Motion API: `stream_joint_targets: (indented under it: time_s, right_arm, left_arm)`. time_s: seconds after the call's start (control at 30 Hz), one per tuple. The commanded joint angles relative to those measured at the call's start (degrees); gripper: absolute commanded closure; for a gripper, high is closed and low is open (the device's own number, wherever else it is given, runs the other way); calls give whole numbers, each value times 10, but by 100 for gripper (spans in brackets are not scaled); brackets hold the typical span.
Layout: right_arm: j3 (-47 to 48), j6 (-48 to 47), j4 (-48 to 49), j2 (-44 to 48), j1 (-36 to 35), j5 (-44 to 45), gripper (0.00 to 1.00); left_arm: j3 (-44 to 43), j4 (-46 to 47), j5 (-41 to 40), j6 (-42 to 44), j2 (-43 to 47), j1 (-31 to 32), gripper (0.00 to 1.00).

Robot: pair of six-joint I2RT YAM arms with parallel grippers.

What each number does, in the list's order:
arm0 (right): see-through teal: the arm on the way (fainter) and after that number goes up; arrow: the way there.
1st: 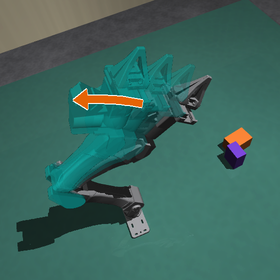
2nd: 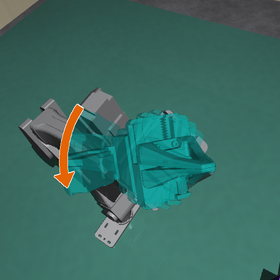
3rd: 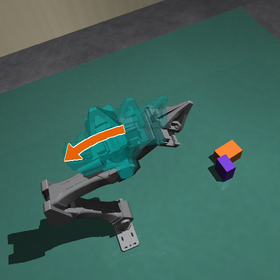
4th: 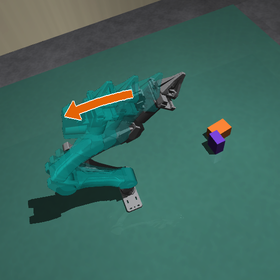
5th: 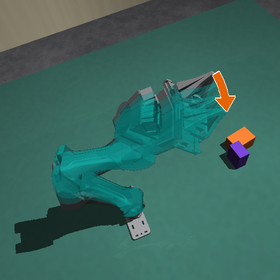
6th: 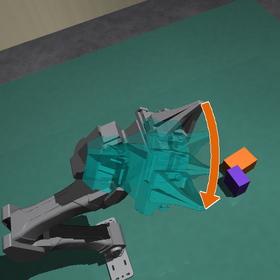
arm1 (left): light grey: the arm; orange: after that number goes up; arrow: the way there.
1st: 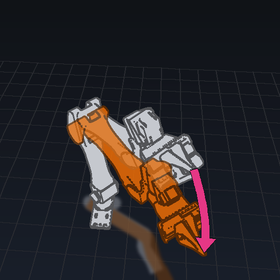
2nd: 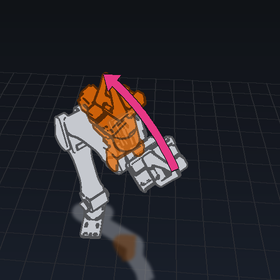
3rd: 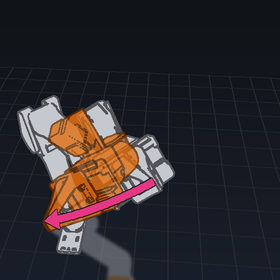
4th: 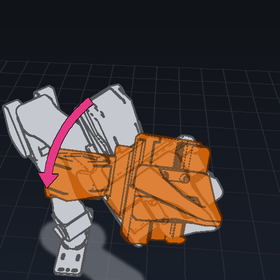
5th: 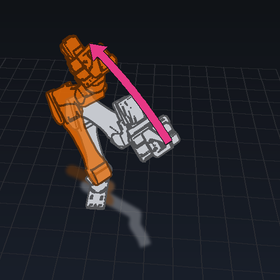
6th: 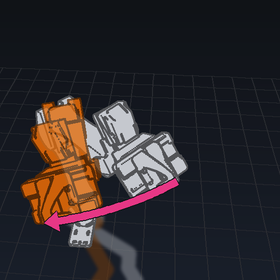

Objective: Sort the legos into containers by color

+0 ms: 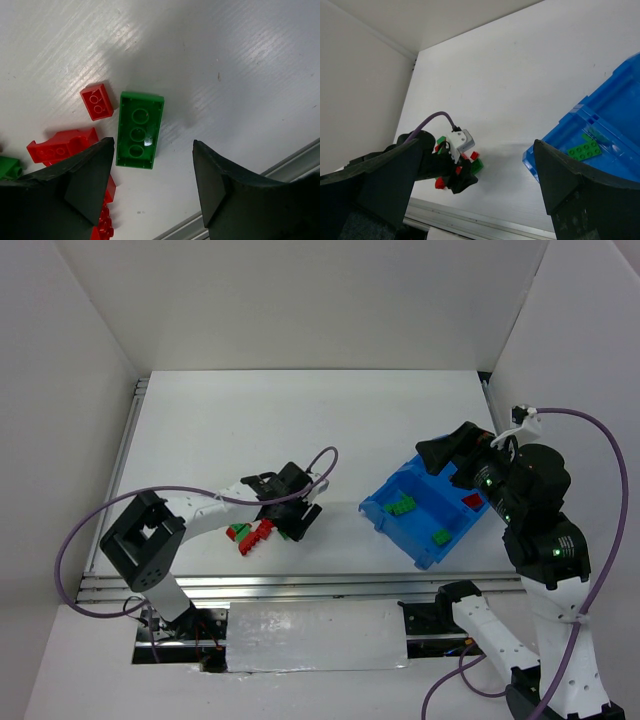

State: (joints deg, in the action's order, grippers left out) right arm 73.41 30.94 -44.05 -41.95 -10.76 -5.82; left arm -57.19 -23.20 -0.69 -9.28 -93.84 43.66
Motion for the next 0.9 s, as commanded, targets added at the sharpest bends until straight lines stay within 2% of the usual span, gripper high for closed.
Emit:
stream_joint_targets:
  time_s: [0.0,0.33,0.47,0.53,0.57,0.63,0.67,0.7,0.73,0.8,0.87]
  right_arm:
    - [0,-13,26,3,-7,-2,0]
    - [0,-12,33,-3,-7,-7,0]
    - [2,-12,34,-6,-6,-5,1]
    - [2,-12,34,-6,-6,-3,0]
    - [2,-12,35,-6,-6,-2,1]
    - [4,-12,34,-7,-6,-2,1]
    - [5,-14,34,-7,-6,1,0]
    - [7,-14,34,-7,-7,3,1]
    - [8,-16,33,-8,-7,7,0]
    - [10,-17,31,-8,-7,12,0]
    - [13,-18,30,-9,-6,17,0]
  left_arm:
    - [4,21,10,-5,-6,-5,24]
    - [6,28,2,-6,-32,-14,25]
    - [9,26,2,-8,-39,-14,31]
    - [9,21,4,-8,-44,-14,41]
    - [8,18,11,-11,-44,-14,52]
    - [6,8,18,-14,-38,-14,64]
    - [3,2,22,-17,-34,-13,77]
    - [1,-4,30,-19,-27,-12,82]
    - [-4,-17,36,-21,-7,-9,92]
    - [-11,-29,49,-26,17,0,99]
    - [-40,-44,69,-26,56,19,100]
